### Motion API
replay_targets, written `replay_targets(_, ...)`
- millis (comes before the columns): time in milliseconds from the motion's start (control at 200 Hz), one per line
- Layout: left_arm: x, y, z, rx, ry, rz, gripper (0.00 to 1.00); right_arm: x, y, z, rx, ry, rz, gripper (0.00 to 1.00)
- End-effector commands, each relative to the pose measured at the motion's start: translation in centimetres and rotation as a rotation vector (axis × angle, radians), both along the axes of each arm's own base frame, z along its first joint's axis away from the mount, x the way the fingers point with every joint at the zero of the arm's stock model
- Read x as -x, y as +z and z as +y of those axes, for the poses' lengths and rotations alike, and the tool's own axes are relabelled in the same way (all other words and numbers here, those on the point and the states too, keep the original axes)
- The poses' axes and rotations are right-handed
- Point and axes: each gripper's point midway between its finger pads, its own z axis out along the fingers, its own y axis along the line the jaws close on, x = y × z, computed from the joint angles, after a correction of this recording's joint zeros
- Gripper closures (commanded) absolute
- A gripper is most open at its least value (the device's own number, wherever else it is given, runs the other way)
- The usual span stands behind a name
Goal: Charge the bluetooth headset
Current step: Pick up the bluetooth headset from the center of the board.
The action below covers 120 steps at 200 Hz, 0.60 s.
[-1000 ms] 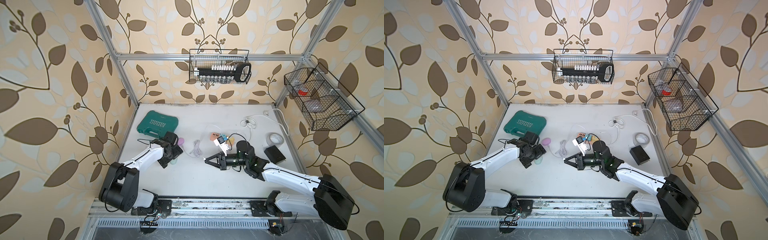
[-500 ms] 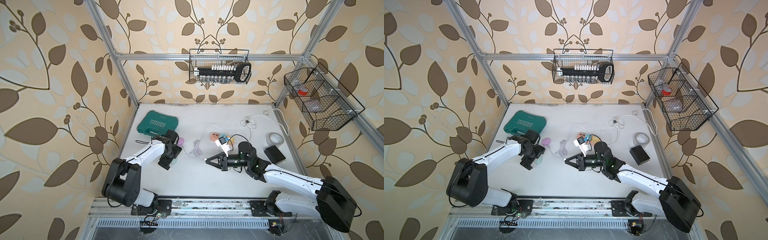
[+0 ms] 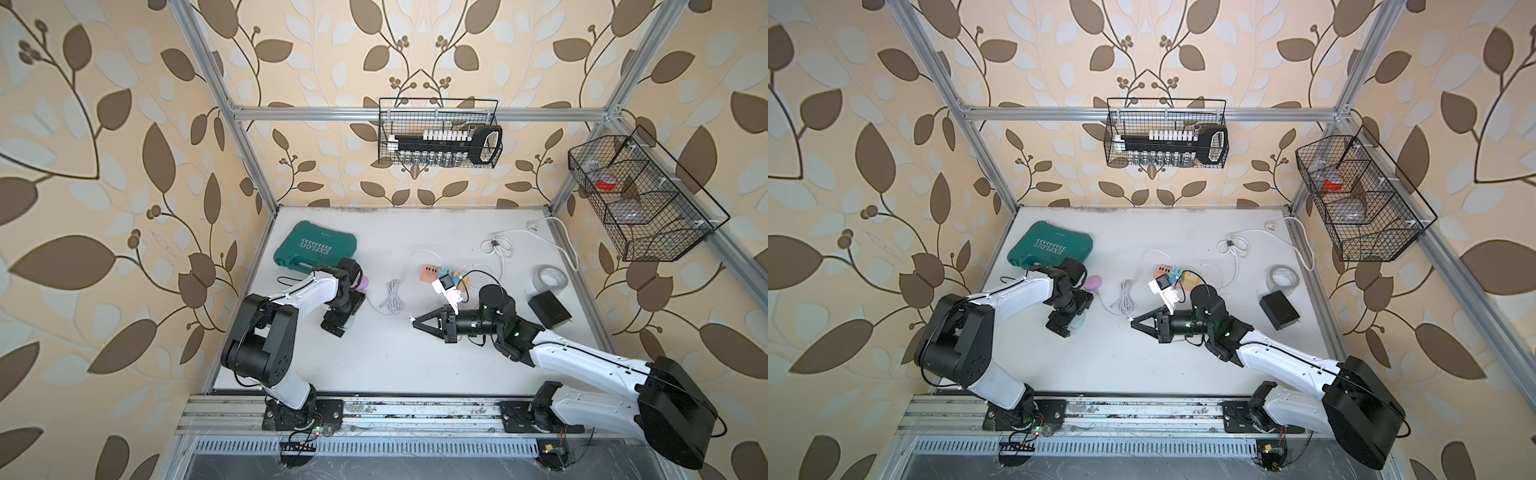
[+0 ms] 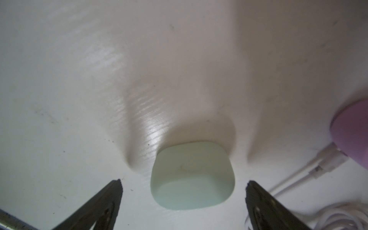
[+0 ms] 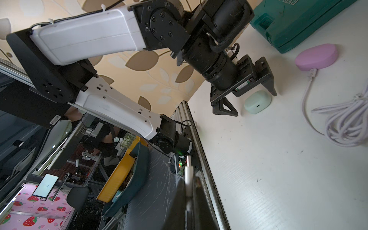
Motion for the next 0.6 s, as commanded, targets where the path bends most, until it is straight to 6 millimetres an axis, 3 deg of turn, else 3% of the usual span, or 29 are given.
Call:
replay_targets(0, -0.6, 0.2, 1.0, -0.044, 0.032, -0.006, 0.01, 0.1, 0.3, -0.3, -0.014, -0.008, -0.013, 0.92)
replay_targets(290, -0.7, -0.8, 0.9, -0.041, 0.039, 0.018, 0.06, 0.2, 0.4, -0.4, -0.019, -0.007, -0.018, 0.93)
replay_targets(595, -1.0, -1.5, 1.2, -0.028, 0.029, -0.001, 0.36, 0.2, 0.2, -0.6, -0.012, -0.016, -0.017, 0.93)
